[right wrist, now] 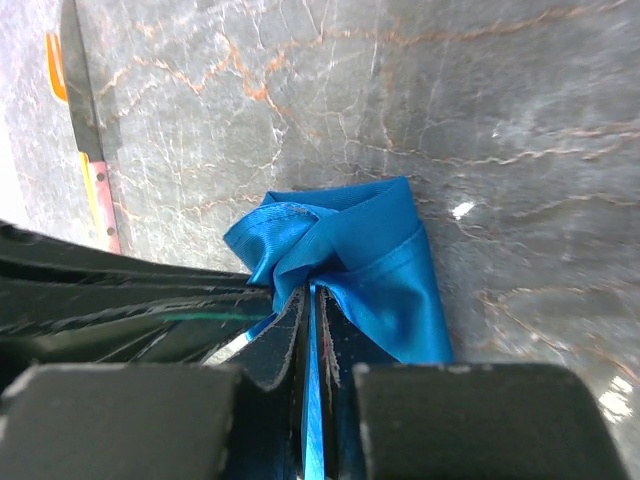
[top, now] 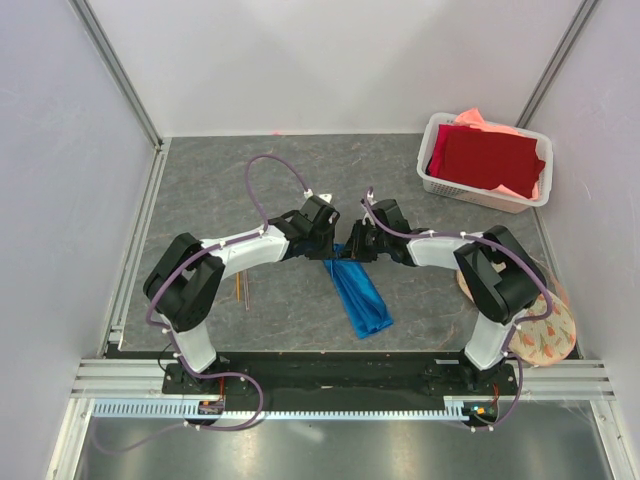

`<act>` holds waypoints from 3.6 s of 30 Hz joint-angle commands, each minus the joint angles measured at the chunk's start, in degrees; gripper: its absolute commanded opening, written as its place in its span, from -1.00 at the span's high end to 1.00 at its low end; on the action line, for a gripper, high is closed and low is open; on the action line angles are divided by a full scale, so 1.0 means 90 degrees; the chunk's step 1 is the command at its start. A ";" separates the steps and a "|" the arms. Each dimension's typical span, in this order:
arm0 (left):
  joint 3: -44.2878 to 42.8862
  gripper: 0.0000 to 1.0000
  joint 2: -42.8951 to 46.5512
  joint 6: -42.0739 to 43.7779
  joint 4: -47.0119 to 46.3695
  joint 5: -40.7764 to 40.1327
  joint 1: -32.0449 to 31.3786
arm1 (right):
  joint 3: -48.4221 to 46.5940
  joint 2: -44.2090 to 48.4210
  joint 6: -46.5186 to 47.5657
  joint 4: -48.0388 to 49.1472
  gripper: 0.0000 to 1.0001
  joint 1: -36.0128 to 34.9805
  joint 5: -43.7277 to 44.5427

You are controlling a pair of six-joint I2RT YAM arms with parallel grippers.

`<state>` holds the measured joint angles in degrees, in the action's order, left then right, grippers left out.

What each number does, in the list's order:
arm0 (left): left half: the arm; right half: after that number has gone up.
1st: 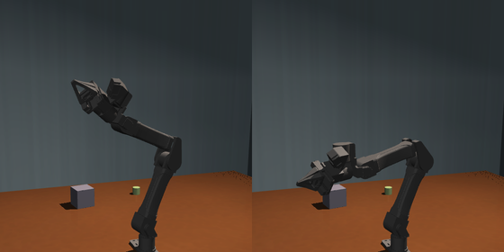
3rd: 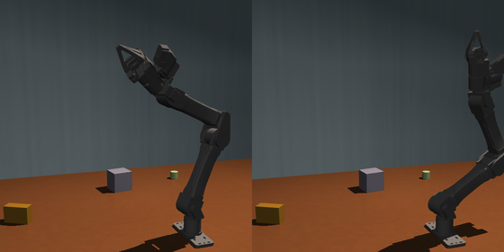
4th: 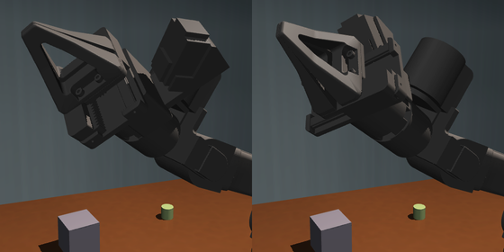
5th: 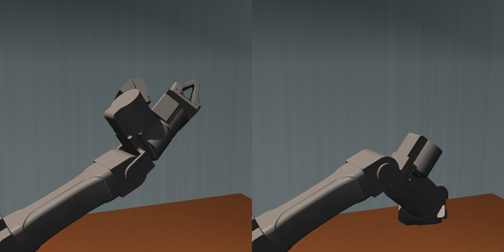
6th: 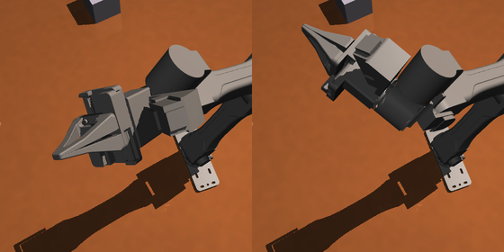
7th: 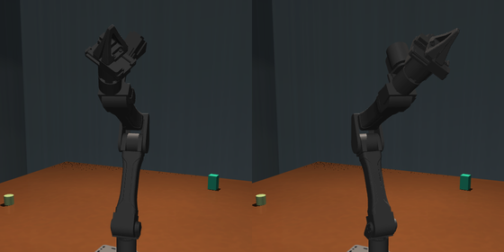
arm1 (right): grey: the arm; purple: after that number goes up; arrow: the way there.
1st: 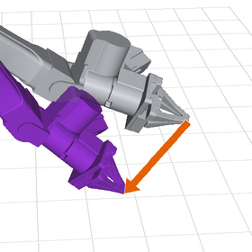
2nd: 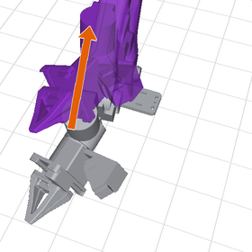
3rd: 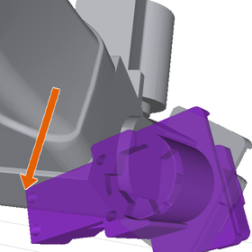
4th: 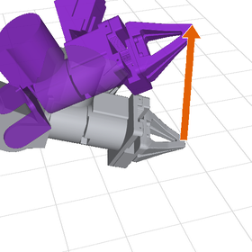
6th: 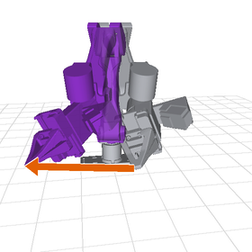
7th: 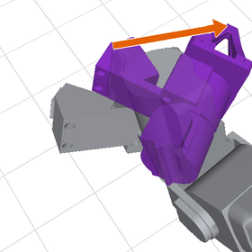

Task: Fold the napkin into a case and place the utensils inside
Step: Stuff the top corner of the smaller-rectangle-folded napkin at the center of the board.

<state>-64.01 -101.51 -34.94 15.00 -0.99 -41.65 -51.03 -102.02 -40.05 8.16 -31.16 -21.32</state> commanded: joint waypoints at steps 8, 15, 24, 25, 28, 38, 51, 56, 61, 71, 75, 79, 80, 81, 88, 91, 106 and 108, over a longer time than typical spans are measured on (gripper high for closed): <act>-0.0017 0.96 0.0117 -0.0287 -0.0075 -0.0454 -0.0011 | -0.0317 -0.0783 -0.0482 0.0930 0.82 -0.0356 -0.0298; -0.0055 0.87 0.0352 -0.0347 0.0295 -0.1179 -0.0011 | -0.0074 -0.0795 -0.0305 0.0850 0.85 -0.0298 -0.0190; -0.0027 0.64 0.0381 -0.0298 0.0462 -0.1266 -0.0011 | -0.0355 -0.0091 0.0007 0.0080 0.84 -0.0200 0.0006; -0.0046 0.59 0.0381 -0.0288 0.0471 -0.1266 -0.0011 | -0.0375 -0.0091 0.0026 0.0041 0.84 -0.0200 -0.0004; -0.0056 0.51 0.0391 -0.0278 0.0471 -0.1305 -0.0011 | -0.0424 -0.0100 0.0017 0.0040 0.85 -0.0190 -0.0062; -0.0046 0.83 0.0449 -0.0239 0.0481 -0.1354 -0.0011 | -0.0765 -0.0305 -0.0022 0.0021 0.85 -0.0181 -0.0111; -0.0095 0.96 0.0498 -0.0249 0.0462 -0.1266 -0.0011 | -0.0952 -0.0803 -0.0130 0.0167 0.86 -0.0229 -0.0287; -0.0027 0.96 0.0489 -0.0258 0.0189 -0.0935 -0.0011 | -0.0961 -0.1106 -0.0364 0.0596 0.87 -0.0405 -0.0424; -0.0027 0.96 0.0206 -0.0366 0.0178 -0.1022 0.0018 | -0.0972 -0.1313 -0.0540 0.0889 0.86 -0.0513 -0.0707; 0.0159 0.96 0.0352 -0.0230 0.0179 -0.1071 0.0096 | -0.0249 0.0124 0.0113 -0.0047 0.67 0.0054 -0.0483; 0.0071 0.96 0.0274 -0.0102 0.0188 -0.0876 0.0096 | -0.0229 0.0212 0.0280 -0.0282 0.56 0.0063 -0.0444; 0.0003 0.92 0.0225 -0.0112 0.0188 -0.0778 0.0096 | -0.0151 0.0125 0.0251 -0.0194 0.55 0.0044 -0.0404; -0.0017 0.92 0.0215 -0.0122 0.0188 -0.0778 0.0096 | -0.0141 0.0076 0.0241 -0.0165 0.55 0.0034 -0.0404; -0.0036 0.91 0.0157 -0.0122 0.0188 -0.0759 0.0096 | -0.0122 0.0008 0.0222 -0.0097 0.56 0.0015 -0.0404; -0.0300 0.67 -0.0303 0.0034 0.0315 -0.0963 0.0096 | 0.0044 0.0172 0.0143 -0.0037 0.57 -0.0191 -0.0288; -0.0427 0.43 -0.0069 0.0210 0.0442 -0.1013 0.0096 | 0.0064 0.0602 0.0358 -0.0623 0.56 -0.0142 0.0025; 0.0763 -0.11 0.2304 -0.0287 0.0775 0.0636 0.0096 | 0.0289 0.2761 0.2018 -0.3904 -0.10 -0.0512 0.1323; 0.1290 0.09 0.2568 -0.0658 0.0424 0.1270 0.0077 | 0.0308 0.2965 0.2077 -0.4256 -0.16 -0.0823 0.1528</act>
<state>-59.18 -81.71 -35.53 20.80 0.32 -40.95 -49.10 -78.48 -25.76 -20.05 -34.65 -12.82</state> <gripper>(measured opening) 0.551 0.551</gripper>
